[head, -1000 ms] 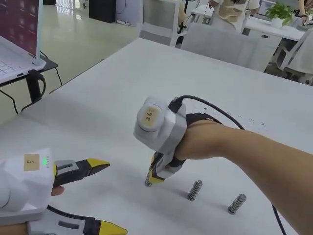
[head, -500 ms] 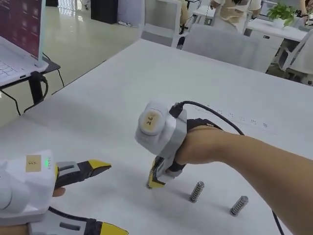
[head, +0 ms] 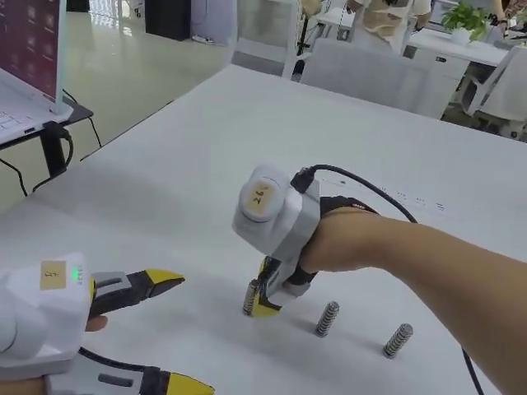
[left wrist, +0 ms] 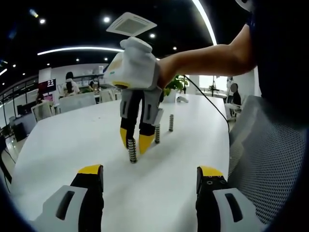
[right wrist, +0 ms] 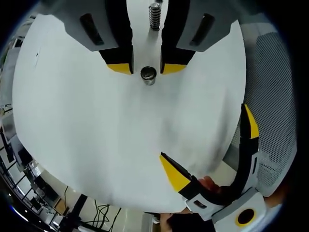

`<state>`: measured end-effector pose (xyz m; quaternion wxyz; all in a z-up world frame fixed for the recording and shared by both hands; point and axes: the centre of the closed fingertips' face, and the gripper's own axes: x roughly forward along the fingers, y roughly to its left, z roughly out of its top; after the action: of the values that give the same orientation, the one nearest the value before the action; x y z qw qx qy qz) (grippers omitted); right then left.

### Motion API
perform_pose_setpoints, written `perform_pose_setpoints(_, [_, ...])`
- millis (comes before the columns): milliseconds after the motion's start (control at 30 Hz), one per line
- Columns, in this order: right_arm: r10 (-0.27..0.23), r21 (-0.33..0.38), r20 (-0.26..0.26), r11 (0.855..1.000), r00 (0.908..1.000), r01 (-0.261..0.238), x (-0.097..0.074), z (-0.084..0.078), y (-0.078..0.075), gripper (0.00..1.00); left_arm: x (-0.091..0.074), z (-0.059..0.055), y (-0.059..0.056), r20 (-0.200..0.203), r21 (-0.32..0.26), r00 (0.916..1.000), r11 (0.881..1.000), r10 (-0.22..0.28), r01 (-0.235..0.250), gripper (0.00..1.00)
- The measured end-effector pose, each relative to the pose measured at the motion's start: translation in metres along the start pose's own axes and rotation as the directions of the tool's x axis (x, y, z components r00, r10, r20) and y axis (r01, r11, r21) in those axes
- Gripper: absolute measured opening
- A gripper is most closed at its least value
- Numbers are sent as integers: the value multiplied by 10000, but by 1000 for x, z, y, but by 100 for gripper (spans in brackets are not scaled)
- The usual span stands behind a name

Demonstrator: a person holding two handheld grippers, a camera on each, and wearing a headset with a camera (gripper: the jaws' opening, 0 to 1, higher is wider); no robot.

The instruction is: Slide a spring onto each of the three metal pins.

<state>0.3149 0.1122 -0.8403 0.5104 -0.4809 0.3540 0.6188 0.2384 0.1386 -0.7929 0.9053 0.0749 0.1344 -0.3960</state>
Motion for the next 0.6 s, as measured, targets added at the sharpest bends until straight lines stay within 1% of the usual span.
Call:
perform_pose_setpoints(200, [38,338,412,9994,9991,-52,-6,-3,5,19,3,0,-3,-25,9,10000,10000,-58,58,75])
perform_pose_setpoints(300, [12,372,359,9993,9994,-25,-7,-8,8,20,4,0,-4,-42,35,10000,10000,-85,86,75])
perform_pose_setpoints(400, [12,463,497,9989,9988,-35,-12,-10,12,20,5,1,-4,-41,61,9999,9999,-92,92,75])
perform_pose_setpoints(600, [-180,617,885,9980,9959,125,-19,-11,19,20,6,3,-3,-49,106,9999,9999,-98,99,75])
